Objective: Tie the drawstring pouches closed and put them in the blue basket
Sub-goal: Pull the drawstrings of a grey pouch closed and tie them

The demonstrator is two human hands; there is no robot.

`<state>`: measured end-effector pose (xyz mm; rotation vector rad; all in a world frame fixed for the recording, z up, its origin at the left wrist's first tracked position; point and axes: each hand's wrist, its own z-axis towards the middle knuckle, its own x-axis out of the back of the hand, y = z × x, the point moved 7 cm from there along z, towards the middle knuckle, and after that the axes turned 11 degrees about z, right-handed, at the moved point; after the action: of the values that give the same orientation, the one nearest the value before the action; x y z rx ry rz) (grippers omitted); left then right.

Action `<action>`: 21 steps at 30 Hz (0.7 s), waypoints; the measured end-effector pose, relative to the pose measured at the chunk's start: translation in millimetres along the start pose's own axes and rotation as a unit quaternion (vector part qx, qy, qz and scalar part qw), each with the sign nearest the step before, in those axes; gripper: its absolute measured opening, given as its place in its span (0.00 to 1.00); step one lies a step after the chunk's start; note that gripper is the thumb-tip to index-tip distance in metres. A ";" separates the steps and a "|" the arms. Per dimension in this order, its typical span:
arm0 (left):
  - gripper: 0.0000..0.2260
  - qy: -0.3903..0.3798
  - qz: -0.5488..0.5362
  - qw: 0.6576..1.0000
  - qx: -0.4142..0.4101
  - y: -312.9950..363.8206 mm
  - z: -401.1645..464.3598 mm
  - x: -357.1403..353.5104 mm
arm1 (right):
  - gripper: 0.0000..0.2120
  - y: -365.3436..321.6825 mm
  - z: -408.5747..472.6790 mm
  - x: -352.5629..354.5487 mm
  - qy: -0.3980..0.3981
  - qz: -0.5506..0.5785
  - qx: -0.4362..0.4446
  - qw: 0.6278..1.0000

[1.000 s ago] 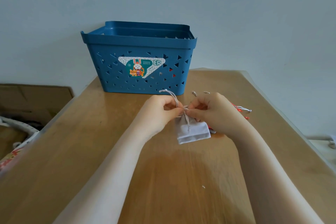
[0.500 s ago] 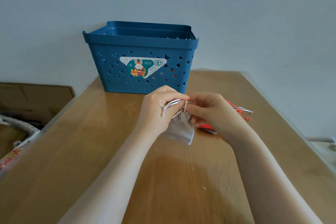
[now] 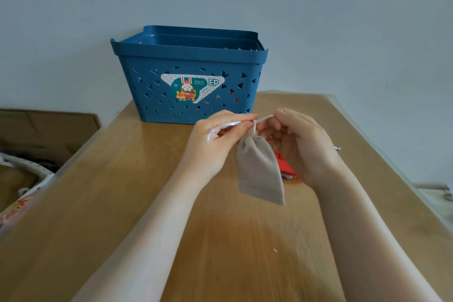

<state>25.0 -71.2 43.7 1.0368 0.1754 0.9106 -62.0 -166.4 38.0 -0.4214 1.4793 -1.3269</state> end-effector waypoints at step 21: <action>0.13 0.093 -0.097 0.975 0.180 -32.1 -7.6 -3.1 | 0.14 7.4 1.2 18.5 0.111 -0.134 0.018 0.985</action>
<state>37.3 -74.5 13.1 1.2420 0.6065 0.8130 -65.3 -179.4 23.3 -0.4730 1.6209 -1.6549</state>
